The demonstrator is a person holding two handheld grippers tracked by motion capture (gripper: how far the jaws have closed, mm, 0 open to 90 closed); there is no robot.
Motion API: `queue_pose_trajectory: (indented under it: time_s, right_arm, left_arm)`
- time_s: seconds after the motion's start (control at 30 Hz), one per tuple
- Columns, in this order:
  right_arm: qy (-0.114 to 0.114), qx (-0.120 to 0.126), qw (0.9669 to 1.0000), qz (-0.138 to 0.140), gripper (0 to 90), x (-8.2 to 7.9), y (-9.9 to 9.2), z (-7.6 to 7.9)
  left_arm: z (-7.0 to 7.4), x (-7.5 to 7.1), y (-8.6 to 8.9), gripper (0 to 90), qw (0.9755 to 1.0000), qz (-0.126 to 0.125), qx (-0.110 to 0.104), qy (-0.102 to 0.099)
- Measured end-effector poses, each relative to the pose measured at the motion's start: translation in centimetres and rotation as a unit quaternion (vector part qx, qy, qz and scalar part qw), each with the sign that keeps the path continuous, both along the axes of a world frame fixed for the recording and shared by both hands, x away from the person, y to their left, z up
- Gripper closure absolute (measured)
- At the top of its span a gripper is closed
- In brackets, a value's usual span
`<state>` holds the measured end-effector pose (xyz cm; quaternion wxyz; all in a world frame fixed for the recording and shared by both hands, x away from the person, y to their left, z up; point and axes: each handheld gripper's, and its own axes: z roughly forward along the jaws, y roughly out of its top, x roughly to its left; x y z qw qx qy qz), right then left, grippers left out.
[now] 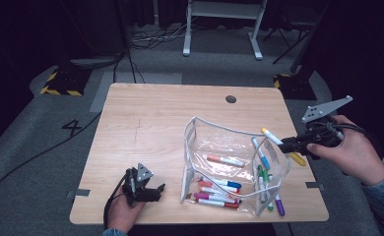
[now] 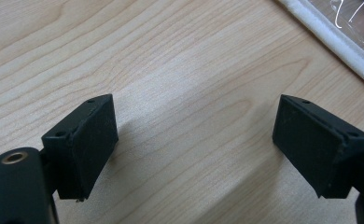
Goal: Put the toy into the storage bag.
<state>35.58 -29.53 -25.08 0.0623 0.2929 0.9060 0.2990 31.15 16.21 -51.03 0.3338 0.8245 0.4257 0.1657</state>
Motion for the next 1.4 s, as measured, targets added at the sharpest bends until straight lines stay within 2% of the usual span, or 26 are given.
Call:
queue_pose_trajectory:
  time_s: [0.13,0.3,0.7,0.93,1.03,1.07,1.1,1.13,1.27,1.4]
  right_arm:
    - [-0.004,-0.003,0.9997,0.024,77.1,-0.3,1.9,0.3]
    - [-0.003,-0.004,0.9986,0.052,77.0,-0.4,4.1,0.0]
    - [0.021,-0.026,0.992,0.122,77.0,-0.6,9.3,-1.5]
    - [0.045,-0.043,0.9853,0.159,77.0,-0.5,12.4,-3.2]
    - [0.058,-0.055,0.9808,0.178,77.0,-0.6,13.7,-4.3]
    - [0.058,-0.055,0.9808,0.178,77.0,-0.6,13.7,-4.3]
    - [0.068,-0.064,0.977,0.191,77.0,-0.7,14.6,-5.1]
    - [0.072,-0.068,0.9756,0.196,77.0,-0.7,15.0,-5.4]
    - [0.083,-0.085,0.9712,0.206,77.0,-0.8,16.2,-6.6]
    - [0.096,-0.104,0.9684,0.205,77.0,-0.5,16.7,-7.8]
  left_arm:
    - [0.0,0.1,0.0,14.0,1.0,-0.002,0.002,0.0]
    - [0.0,0.1,0.0,13.9,1.0,-0.002,0.0,0.001]
    - [0.0,0.2,0.0,13.9,1.0,-0.004,-0.001,0.003]
    - [0.0,0.2,0.0,13.9,1.0,-0.005,-0.001,0.003]
    - [0.0,0.2,0.0,13.9,1.0,-0.004,-0.001,0.003]
    - [0.0,0.2,0.0,13.9,1.0,-0.004,-0.001,0.003]
    - [0.0,0.2,0.0,13.9,1.0,-0.005,-0.001,0.003]
    - [0.0,0.2,0.0,13.9,1.0,-0.005,-0.001,0.003]
    - [0.0,0.2,0.0,13.9,1.0,-0.006,-0.001,0.002]
    - [0.0,0.2,0.0,13.9,1.0,-0.003,-0.004,0.003]
